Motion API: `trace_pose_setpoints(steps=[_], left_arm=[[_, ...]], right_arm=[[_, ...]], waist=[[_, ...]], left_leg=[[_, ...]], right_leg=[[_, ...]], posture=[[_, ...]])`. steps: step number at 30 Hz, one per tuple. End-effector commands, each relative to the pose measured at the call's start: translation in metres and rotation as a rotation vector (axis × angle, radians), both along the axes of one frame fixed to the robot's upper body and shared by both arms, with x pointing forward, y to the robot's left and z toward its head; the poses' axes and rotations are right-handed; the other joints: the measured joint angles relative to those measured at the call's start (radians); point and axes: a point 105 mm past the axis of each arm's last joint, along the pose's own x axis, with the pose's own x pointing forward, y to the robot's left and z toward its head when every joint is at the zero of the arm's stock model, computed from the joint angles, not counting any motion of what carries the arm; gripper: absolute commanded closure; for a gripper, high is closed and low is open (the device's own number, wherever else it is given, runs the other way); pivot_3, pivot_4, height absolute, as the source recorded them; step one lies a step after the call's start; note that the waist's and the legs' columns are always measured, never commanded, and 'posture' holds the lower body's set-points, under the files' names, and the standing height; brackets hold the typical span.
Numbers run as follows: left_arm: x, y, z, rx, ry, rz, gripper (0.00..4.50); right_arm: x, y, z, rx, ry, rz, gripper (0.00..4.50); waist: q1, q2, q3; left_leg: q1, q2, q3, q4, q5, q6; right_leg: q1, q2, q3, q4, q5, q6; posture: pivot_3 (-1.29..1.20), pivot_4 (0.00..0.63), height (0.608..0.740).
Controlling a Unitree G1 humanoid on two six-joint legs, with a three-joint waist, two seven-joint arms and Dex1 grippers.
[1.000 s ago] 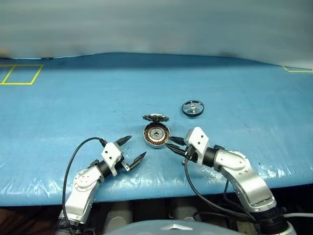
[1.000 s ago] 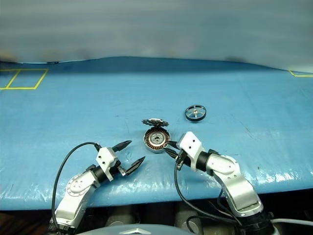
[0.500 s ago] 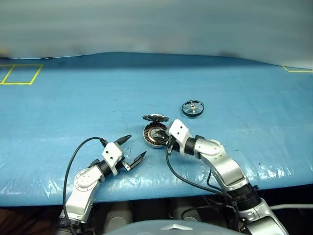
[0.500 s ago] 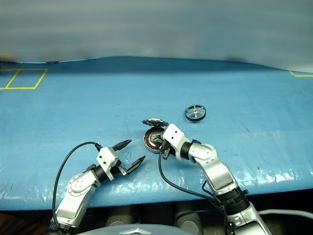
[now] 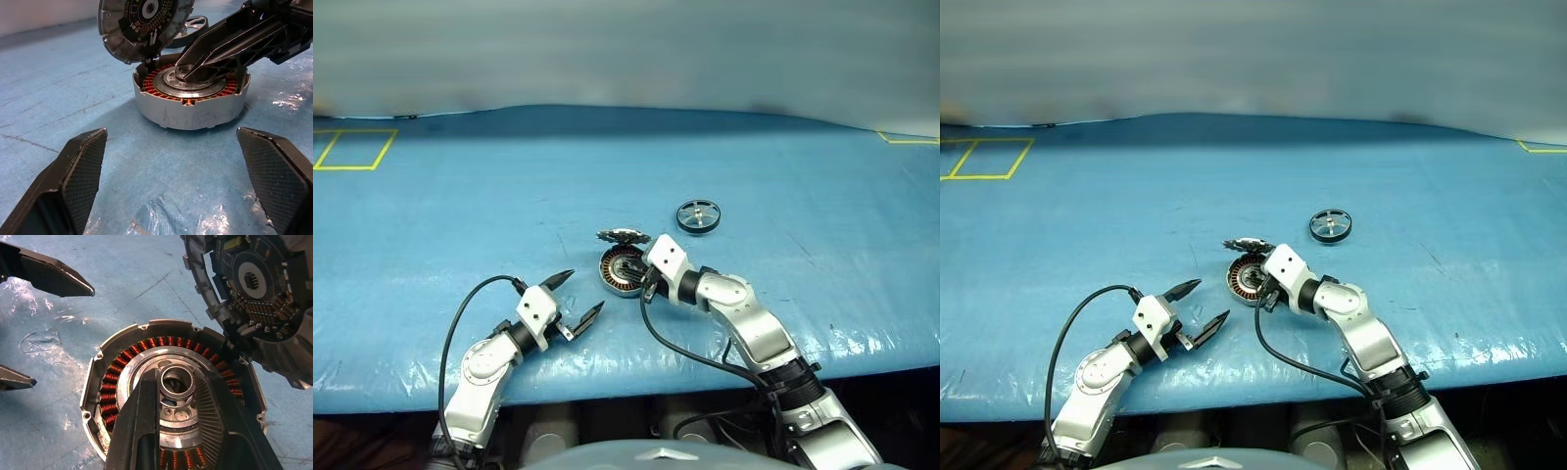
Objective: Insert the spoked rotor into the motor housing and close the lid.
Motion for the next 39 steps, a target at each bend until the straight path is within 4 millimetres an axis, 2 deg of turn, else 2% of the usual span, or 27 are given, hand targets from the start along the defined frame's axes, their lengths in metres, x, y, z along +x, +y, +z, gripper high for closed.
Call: trace_pose_setpoints(steps=[1,2,6,19,23,26,31,39], left_arm=[[-0.001,-0.003,0.003,-0.005,-0.022,-0.007,0.0],[-0.001,-0.003,0.003,-0.004,-0.022,-0.006,0.0],[0.0,-0.002,0.003,-0.001,-0.022,-0.005,0.0],[0.001,-0.003,0.001,0.004,-0.023,0.0,0.0],[0.002,-0.003,0.001,0.006,-0.026,0.006,0.0],[0.001,-0.005,0.0,0.002,-0.022,0.001,0.0],[-0.001,-0.007,-0.002,0.001,-0.017,-0.001,0.0],[-0.001,-0.006,-0.005,0.001,-0.008,0.001,0.0]], right_arm=[[0.001,-0.003,0.004,-0.005,-0.006,0.001,3.83],[0.001,-0.003,0.003,-0.007,-0.003,0.002,3.83],[-0.002,-0.002,0.006,0.006,-0.018,0.013,2.5],[-0.002,0.001,0.011,0.074,0.012,0.006,2.5],[0.001,0.002,0.015,0.117,0.02,-0.022,3.4],[0.002,0.003,0.015,0.122,0.021,-0.022,4.42],[0.005,0.001,0.014,0.12,0.027,-0.045,4.47],[0.008,-0.003,0.0,0.051,0.039,-0.078,4.47]], waist=[[0.0,0.0,0.0],[0.0,0.0,0.0],[0.0,0.0,0.0],[0.0,0.0,0.0],[0.0,0.0,0.0],[0.0,0.0,0.0],[0.0,0.0,0.0],[-0.001,0.0,0.0]], left_leg=[[0.0,0.0,0.0,0.0,0.0,0.0],[0.0,0.0,0.0,0.0,0.0,0.0],[0.0,0.0,0.0,0.0,0.0,0.0],[0.0,0.0,0.0,0.0,0.0,0.0],[0.0,0.0,0.0,0.0,0.0,0.0],[0.0,0.0,0.0,0.0,0.0,0.0],[0.0,0.0,0.0,-0.001,0.0,0.0],[0.0,0.0,0.0,-0.001,0.0,0.0]], right_leg=[[0.0,0.0,0.0,0.0,0.0,0.0],[0.0,0.0,0.0,0.0,0.0,0.0],[0.0,0.0,0.0,0.0,0.0,0.0],[0.0,0.0,0.0,0.0,0.0,0.0],[0.0,0.0,0.0,0.0,0.0,0.0],[0.0,0.0,0.0,0.0,0.0,0.0],[0.0,0.0,0.0,0.0,0.0,0.0],[0.0,0.0,0.0,0.0,0.0,0.0]], posture=[[0.0,0.15,0.74],[0.0,0.15,0.74],[0.0,0.15,0.74],[0.0,0.15,0.74],[0.0,0.15,0.74],[0.0,0.15,0.74],[0.0,0.15,0.74],[0.0,0.15,0.74]])
